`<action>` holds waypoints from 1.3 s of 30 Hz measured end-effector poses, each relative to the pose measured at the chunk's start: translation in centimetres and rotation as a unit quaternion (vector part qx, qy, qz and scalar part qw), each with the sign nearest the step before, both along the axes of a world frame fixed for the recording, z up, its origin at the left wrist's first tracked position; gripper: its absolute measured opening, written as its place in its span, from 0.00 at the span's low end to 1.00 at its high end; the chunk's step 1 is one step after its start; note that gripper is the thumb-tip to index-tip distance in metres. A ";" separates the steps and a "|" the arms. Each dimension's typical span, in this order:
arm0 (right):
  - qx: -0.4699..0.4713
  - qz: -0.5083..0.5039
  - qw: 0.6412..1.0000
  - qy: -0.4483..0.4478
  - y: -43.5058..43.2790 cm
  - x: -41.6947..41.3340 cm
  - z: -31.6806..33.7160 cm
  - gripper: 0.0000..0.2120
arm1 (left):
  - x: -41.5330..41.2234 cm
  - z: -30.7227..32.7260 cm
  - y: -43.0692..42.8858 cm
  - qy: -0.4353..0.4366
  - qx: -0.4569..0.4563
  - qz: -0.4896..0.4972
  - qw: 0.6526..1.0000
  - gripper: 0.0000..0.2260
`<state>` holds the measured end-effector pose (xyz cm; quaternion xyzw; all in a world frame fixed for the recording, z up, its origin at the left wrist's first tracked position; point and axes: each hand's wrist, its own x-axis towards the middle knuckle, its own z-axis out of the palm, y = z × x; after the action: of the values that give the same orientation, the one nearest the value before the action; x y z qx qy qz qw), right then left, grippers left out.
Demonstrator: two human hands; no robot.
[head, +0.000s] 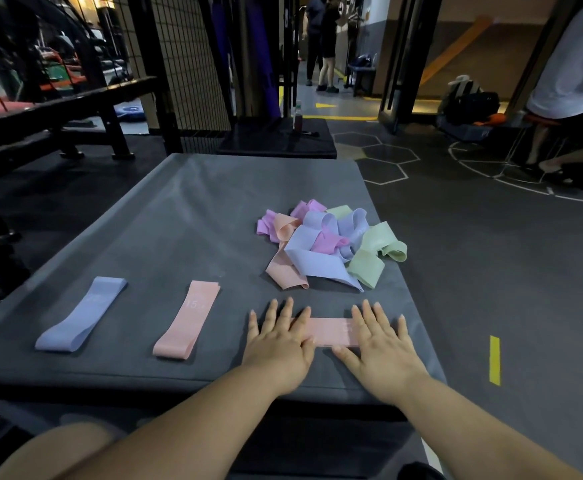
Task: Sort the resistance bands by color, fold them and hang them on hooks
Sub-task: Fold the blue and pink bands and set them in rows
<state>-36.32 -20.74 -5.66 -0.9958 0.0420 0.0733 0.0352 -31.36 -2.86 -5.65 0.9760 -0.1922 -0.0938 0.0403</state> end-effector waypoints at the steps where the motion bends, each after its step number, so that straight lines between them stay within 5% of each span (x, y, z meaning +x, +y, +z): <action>1: 0.001 -0.001 1.000 0.001 0.0 0.0 0.0 0.56 | 0.1 0.0 0.0 0.004 0.002 0.000 1.000 0.25; 6: 0.021 -0.014 1.000 0.015 0.0 -0.1 0.2 0.50 | 0.2 0.0 0.0 0.018 0.000 0.000 1.000 0.25; 12: 0.098 -0.053 0.993 -0.026 -1.0 0.3 0.6 0.25 | 0.8 1.0 -0.1 0.063 -0.068 0.034 0.995 0.22; 18: 0.116 -0.071 0.989 -0.061 -1.4 0.6 0.5 0.25 | 1.2 1.8 0.7 0.063 -0.087 0.047 0.993 0.25; 23: 0.150 -0.158 0.967 -0.135 -1.5 0.5 1.4 0.15 | 2.2 2.3 1.7 0.079 -0.117 0.020 0.990 0.23; 30: 0.140 -0.236 0.960 -0.053 -1.5 1.0 3.4 0.10 | 3.4 3.3 2.1 0.018 -0.107 0.066 0.992 0.17; 39: 0.172 -0.224 0.958 -0.044 -1.3 1.1 3.8 0.17 | 5.0 4.5 0.3 0.111 -0.043 0.069 0.990 0.14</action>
<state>-35.24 -22.00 -1.83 -0.9422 0.2487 0.0254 0.2230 -26.39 -2.54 -1.20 0.9678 -0.1225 -0.1903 0.1098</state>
